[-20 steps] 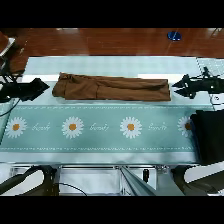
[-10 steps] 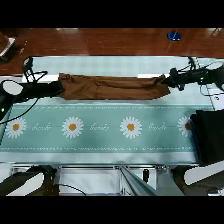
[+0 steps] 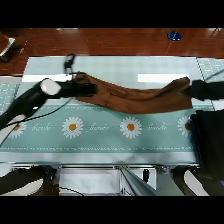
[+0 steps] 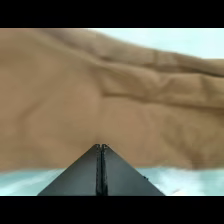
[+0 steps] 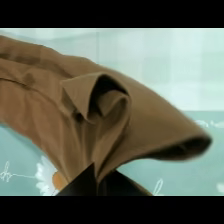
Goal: Fold the shirts.
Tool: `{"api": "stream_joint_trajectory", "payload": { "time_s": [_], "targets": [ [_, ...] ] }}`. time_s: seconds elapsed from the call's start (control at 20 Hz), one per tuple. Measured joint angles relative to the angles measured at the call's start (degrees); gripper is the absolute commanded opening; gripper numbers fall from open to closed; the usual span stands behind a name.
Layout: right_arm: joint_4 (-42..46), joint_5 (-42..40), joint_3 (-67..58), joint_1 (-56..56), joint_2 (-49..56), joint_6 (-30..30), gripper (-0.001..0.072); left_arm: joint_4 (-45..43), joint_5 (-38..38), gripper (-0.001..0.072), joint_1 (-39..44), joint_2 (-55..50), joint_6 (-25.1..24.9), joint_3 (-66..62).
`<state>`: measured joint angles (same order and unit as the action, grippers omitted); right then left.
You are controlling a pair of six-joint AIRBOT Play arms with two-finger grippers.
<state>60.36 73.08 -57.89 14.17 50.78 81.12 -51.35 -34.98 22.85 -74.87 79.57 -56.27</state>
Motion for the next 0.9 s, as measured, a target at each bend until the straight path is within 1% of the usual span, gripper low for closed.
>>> {"api": "stream_joint_trajectory", "payload": {
  "time_s": [0.2,0.35,0.5,0.7,0.8,0.9],
  "targets": [
    [0.8,3.6,4.3,0.0,-14.5,3.4,0.0019,0.2,-3.7,0.0025,9.5,-12.2,3.4,-12.5],
    [-0.3,5.6,5.2,0.0,-19.9,4.7,0.0019,0.3,-6.8,0.0025,15.8,-21.1,6.5,-21.9],
    [-2.2,6.5,5.6,0.0,-22.2,5.1,0.0019,0.4,-10.4,0.0025,22.1,-28.4,8.1,-29.7],
    [-3.7,7.0,5.8,0.0,-23.1,5.1,0.0019,1.6,-13.4,0.0026,28.5,-33.8,9.3,-35.0],
    [-4.2,6.6,5.8,0.0,-23.1,5.0,0.0019,2.6,-14.8,0.0026,30.0,-34.8,9.3,-36.6],
    [-4.7,6.4,5.6,0.0,-22.3,4.7,0.0019,2.5,-17.2,0.0026,28.9,-34.8,8.5,-38.2]
  ]
}}
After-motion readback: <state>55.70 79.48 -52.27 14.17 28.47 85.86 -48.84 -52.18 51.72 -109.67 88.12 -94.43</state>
